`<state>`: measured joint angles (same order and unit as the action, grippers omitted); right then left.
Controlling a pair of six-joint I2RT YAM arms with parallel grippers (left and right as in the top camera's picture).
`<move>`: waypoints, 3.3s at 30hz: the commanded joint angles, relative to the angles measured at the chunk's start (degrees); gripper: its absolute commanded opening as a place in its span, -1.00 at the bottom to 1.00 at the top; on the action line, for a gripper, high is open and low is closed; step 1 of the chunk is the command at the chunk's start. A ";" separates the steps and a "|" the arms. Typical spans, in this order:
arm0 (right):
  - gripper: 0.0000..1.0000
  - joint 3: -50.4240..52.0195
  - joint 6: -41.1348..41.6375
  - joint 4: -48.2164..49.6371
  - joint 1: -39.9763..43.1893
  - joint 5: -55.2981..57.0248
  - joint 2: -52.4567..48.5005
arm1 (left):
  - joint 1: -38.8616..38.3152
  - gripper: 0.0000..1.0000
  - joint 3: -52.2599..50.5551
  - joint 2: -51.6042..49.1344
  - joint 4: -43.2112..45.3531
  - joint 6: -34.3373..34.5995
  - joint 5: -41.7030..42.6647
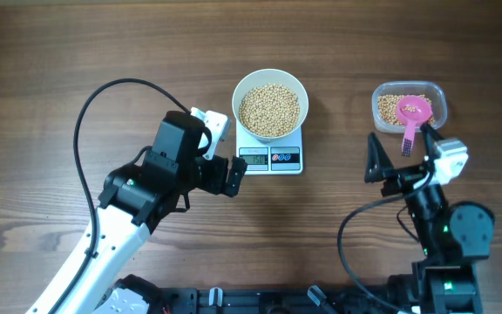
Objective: Scoop item into bowl and weigh 150g on scale
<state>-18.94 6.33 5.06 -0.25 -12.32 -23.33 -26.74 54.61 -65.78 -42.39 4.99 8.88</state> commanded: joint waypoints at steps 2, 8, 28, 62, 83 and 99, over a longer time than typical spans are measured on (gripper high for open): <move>0.99 4.09 -0.35 0.66 -0.22 2.54 4.48 | -0.15 1.00 0.24 -0.22 0.15 -1.14 0.50; 0.99 8.35 -0.35 0.68 -0.22 3.76 9.53 | -0.15 1.00 0.24 -0.22 0.13 -1.14 0.50; 1.00 18.67 -1.79 1.36 -0.22 9.79 22.88 | -0.15 1.00 0.24 -0.22 0.15 -1.14 0.50; 0.99 18.64 -3.19 -5.01 -0.22 9.73 23.12 | -0.15 1.00 0.24 -0.22 0.15 -1.14 0.50; 1.00 18.64 -3.19 -5.01 -0.22 9.73 23.06 | -0.15 1.00 0.24 -0.22 0.13 -1.14 0.50; 0.99 18.64 -3.19 -5.01 -0.22 9.73 23.06 | -0.15 1.00 0.24 -0.22 0.13 -1.14 0.50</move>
<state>-0.36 3.73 -0.14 -0.25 -3.09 -0.99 -26.74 54.61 -65.78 -42.39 4.97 8.88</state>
